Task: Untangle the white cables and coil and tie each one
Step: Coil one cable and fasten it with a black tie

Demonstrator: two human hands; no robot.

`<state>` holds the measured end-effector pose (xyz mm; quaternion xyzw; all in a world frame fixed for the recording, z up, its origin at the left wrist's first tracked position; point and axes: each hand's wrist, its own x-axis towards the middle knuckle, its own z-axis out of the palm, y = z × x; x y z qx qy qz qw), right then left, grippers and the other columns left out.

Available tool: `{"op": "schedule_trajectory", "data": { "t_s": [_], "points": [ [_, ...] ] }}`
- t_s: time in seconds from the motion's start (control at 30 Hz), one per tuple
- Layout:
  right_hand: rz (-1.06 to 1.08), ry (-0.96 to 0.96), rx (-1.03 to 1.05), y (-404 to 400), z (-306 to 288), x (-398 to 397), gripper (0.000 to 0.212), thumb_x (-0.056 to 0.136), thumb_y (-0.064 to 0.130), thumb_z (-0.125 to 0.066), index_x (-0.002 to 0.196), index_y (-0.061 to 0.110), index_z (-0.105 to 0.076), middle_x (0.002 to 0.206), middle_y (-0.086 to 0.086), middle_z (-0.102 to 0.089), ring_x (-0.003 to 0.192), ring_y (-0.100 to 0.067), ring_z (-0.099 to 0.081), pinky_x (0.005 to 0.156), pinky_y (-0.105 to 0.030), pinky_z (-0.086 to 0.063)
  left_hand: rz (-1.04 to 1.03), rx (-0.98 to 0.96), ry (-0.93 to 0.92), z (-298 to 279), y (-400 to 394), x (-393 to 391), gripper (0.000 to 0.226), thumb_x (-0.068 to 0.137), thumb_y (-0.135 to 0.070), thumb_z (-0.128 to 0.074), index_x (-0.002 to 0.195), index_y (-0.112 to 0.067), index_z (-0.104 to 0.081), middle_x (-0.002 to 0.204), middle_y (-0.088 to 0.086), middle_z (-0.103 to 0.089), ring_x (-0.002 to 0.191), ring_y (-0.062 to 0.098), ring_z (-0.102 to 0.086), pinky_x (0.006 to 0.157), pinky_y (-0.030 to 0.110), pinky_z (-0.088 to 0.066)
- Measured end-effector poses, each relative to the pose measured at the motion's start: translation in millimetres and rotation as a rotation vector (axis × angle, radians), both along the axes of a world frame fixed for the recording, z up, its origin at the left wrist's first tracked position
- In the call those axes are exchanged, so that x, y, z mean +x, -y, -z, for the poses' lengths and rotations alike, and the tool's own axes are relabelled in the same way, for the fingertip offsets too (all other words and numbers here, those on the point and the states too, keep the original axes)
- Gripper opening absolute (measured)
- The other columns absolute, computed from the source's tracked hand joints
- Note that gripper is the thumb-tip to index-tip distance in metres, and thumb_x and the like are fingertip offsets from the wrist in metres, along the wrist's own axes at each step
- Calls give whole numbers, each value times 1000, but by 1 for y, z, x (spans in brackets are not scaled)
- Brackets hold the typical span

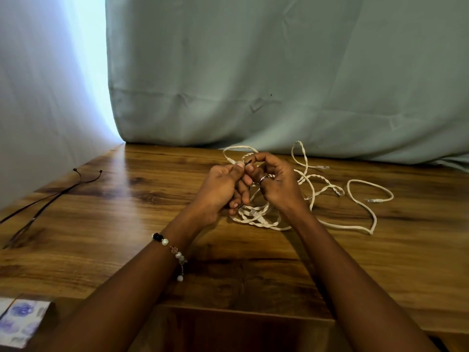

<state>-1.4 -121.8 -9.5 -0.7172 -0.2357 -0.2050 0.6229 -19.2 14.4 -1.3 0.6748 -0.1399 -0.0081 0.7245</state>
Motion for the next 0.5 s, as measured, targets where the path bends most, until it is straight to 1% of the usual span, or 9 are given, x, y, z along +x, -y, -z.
{"op": "schedule_trajectory", "data": {
  "t_s": [0.07, 0.2, 0.33, 0.4, 0.43, 0.5],
  "points": [
    [26, -4, 20, 0, 0, 0, 10, 89, 13, -65, 98, 13, -69, 93, -18, -69, 88, -39, -62, 78, -41, -54, 4, -21, 7, 0, 0, -1, 40, 104, -31, -36, 78, -7, -56, 48, 11, -57, 27, 10, -35, 31, 15, -29],
    [63, -23, 77, 2, 0, 0, 10, 87, 13, -67, 96, 11, -71, 92, -16, -71, 91, -39, -63, 80, -44, -55, 17, -28, 28, -1, 4, -3, 39, 103, -29, -38, 82, -4, -59, 55, 13, -63, 33, 11, -45, 34, 20, -41],
    [87, -42, 130, 0, 0, -2, 8, 85, 11, -69, 92, 13, -72, 91, -13, -71, 88, -34, -66, 75, -37, -56, 5, -9, 33, -6, 4, -8, 46, 101, -35, -41, 86, 3, -62, 60, 16, -65, 37, 15, -54, 38, 24, -50],
    [88, -81, 222, 0, -1, -2, 8, 83, 12, -71, 88, 19, -73, 87, -12, -71, 79, -27, -65, 69, -33, -55, -57, -36, 64, -8, 0, -6, 50, 99, -37, -44, 84, 6, -64, 60, 17, -65, 39, 17, -56, 39, 26, -52],
    [88, -109, 278, 0, -2, -2, 9, 82, 11, -72, 86, 20, -72, 85, -10, -71, 76, -22, -65, 68, -32, -54, -117, -51, 98, -7, -4, -2, 47, 98, -35, -47, 82, 6, -64, 61, 16, -65, 41, 17, -57, 41, 27, -53],
    [69, -157, 384, 1, -3, -1, 9, 81, 9, -72, 86, 16, -72, 85, -9, -72, 80, -22, -66, 76, -37, -56, -265, -35, 209, -6, -11, 5, 35, 96, -30, -54, 82, 0, -66, 63, 11, -67, 46, 14, -59, 46, 27, -54]
  ]
}}
